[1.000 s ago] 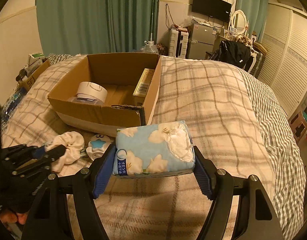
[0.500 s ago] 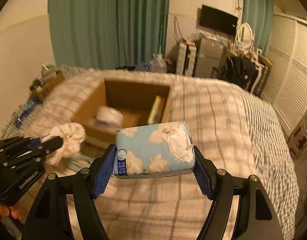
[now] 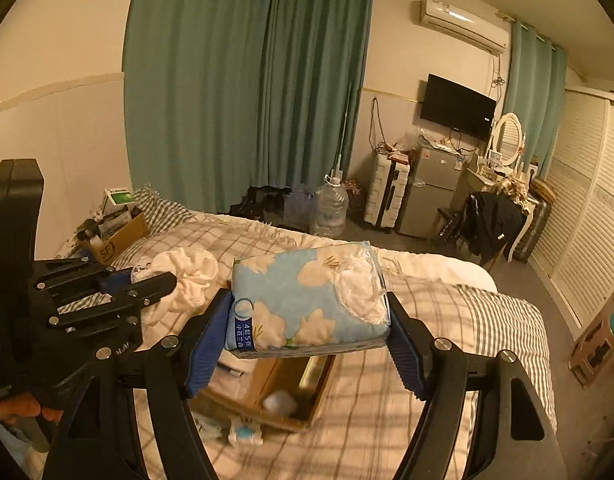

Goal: Organize objects
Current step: 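Carry the cloth and tissue pack over the box and release both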

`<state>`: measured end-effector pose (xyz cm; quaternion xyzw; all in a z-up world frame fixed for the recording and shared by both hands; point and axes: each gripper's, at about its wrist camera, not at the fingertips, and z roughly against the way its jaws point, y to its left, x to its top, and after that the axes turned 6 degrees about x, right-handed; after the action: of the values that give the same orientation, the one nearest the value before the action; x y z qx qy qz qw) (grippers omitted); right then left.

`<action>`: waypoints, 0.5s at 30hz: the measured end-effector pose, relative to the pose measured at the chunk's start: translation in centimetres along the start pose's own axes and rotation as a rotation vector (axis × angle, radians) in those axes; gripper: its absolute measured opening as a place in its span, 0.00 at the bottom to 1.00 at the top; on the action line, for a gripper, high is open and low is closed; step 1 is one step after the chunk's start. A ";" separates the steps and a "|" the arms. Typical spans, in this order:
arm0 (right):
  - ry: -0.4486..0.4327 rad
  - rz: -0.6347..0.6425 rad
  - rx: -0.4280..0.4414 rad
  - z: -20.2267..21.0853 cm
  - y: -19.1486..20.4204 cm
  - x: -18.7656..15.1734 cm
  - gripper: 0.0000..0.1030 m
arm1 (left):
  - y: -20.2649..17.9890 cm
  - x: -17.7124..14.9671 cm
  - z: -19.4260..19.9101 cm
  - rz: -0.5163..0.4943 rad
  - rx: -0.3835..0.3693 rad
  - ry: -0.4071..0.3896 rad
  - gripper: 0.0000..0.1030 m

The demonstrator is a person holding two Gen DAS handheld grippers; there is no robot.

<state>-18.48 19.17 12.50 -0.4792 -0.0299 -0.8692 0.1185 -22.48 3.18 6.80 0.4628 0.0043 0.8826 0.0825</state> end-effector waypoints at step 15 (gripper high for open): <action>0.212 -0.101 0.024 -16.6 -2.2 -5.6 0.70 | 0.2 -5.9 -13.1 0.001 -0.029 0.187 0.12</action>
<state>-29.82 19.53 -1.03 -0.3812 -0.0518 -0.9193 0.0826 -29.89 3.00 -5.46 0.3773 -0.0011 0.9219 0.0881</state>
